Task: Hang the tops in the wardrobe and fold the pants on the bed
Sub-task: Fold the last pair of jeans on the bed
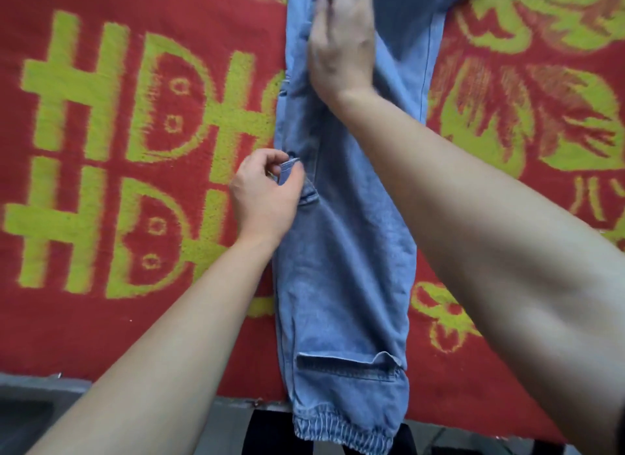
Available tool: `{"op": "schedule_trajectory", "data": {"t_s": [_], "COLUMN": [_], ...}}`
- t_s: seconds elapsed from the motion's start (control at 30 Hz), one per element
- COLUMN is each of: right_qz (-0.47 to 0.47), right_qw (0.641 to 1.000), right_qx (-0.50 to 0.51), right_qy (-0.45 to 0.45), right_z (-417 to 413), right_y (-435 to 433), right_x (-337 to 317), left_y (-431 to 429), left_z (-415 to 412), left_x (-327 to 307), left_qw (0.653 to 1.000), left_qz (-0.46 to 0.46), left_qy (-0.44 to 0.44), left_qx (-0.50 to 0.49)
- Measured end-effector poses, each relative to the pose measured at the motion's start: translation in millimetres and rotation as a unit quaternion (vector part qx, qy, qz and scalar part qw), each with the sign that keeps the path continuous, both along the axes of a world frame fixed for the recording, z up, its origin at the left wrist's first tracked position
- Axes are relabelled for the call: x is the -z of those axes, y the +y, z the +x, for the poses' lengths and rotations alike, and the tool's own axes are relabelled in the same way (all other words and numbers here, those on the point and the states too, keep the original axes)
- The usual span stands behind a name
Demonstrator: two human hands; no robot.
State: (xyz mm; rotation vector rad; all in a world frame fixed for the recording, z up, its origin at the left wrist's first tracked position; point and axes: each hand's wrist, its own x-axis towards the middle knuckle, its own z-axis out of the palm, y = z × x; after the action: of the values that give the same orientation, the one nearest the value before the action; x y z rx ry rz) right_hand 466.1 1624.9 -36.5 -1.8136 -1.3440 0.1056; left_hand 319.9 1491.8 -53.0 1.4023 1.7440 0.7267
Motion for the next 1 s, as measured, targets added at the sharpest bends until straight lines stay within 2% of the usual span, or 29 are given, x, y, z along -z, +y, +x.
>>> {"op": "schedule_trajectory", "data": {"t_s": [0.07, 0.13, 0.27, 0.37, 0.43, 0.53, 0.6, 0.7, 0.77, 0.83, 1.0], "right_qz": [-0.148, -0.302, -0.368, -0.358, -0.286, -0.135, -0.133, -0.255, -0.372, -0.454, -0.511], "right_qw": [0.979, 0.926, 0.899, 0.903, 0.931, 0.986, 0.991, 0.950, 0.890, 0.827, 0.785], "right_qx": [-0.135, -0.207, -0.220, -0.233, -0.225, -0.091, 0.035, 0.149, 0.143, 0.113, 0.063], "right_qy": [-0.043, -0.091, -0.092, -0.047, -0.009, -0.025, 0.006, 0.105, 0.220, 0.312, 0.344], "right_z": [-8.7, -8.4, -4.3, 0.4, -1.8, -1.8, 0.2, -0.6, -3.9, -9.0, -9.5], "right_y": [2.6, -2.3, 1.4, -17.8, -57.3, -140.3, -211.2, -324.1, -390.2, -437.0, -472.5], "right_x": [28.6, 57.4, 46.3, 23.2, 8.3, -1.9, -8.2, -4.4, 0.0, -0.9, -14.5], "left_y": [-4.8, -7.8, -2.9, -5.3, -15.6, -54.3, -99.4, -179.5, -224.5, -255.6, -278.1], "left_z": [-14.3, -21.8, -22.9, -21.9, -18.1, -15.8, -23.1, -41.5, -50.9, -55.4, -52.2], "left_x": [19.5, 33.3, 41.2, 32.2, 23.3, 16.3, 14.2, 10.5, 5.5, -0.1, -19.7], "left_qw": [0.998, 0.995, 0.994, 0.993, 0.992, 0.991, 0.988, 0.979, 0.968, 0.965, 0.956], "left_qz": [-0.049, -0.092, -0.099, -0.118, -0.116, -0.109, -0.136, -0.167, -0.195, -0.209, -0.263], "left_qy": [0.019, 0.014, 0.037, 0.015, 0.029, 0.045, 0.044, 0.099, 0.118, 0.124, 0.106], "left_qx": [-0.020, -0.034, -0.009, -0.018, -0.028, -0.068, -0.062, 0.061, 0.101, 0.097, 0.072]}}
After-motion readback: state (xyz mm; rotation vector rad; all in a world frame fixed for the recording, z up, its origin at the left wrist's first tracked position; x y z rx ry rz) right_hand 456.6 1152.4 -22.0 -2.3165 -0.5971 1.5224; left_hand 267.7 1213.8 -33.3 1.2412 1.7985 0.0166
